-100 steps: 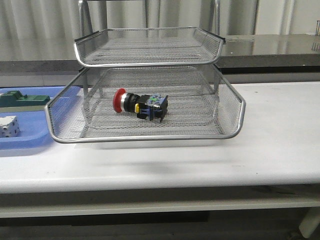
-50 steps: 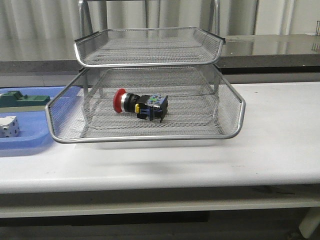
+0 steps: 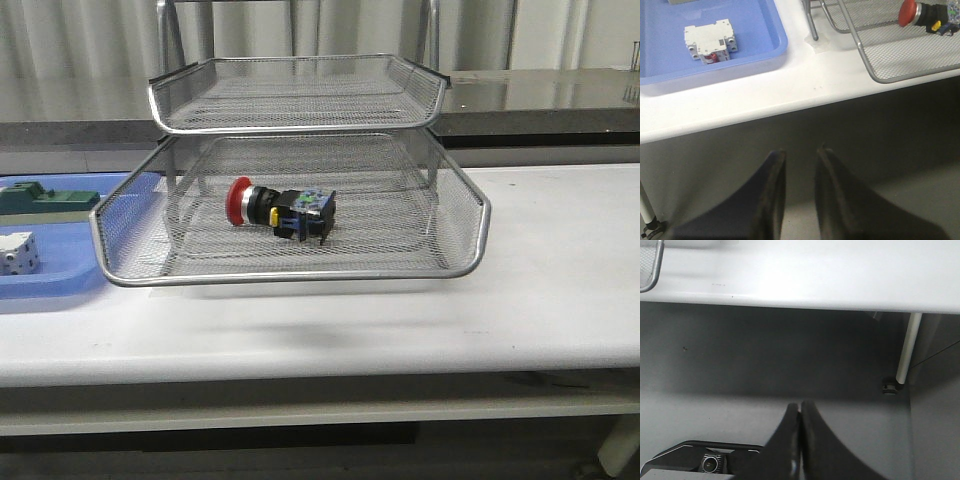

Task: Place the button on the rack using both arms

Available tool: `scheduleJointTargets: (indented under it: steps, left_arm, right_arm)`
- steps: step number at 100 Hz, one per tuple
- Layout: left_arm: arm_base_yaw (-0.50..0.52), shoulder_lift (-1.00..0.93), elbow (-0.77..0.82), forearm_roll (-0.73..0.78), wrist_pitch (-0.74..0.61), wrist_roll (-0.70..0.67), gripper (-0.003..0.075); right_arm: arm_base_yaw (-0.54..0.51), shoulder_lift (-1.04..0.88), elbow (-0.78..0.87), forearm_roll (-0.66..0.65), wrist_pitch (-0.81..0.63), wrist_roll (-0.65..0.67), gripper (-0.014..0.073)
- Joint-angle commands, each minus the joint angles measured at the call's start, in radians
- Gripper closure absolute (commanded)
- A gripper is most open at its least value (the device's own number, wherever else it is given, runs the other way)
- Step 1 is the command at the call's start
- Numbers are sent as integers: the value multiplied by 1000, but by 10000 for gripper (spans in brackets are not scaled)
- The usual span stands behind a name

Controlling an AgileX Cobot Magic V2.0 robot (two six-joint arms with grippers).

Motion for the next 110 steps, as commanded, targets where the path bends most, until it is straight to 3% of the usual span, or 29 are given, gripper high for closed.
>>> scheduleJointTargets:
  steps: [1,90,110]
  left_arm:
    - [2,4,-23,-11,-62,-12,721]
    - [2,4,-23,-11,-62,-12,741]
    - [2,4,-23,-38,-62,-12,741]
  right_arm:
    - [-4,1,-34,-8,-43,0,664]
    - [-4,1,-34,17,-62,0,664]
    - [-4,11,-34,150,-157,0,664]
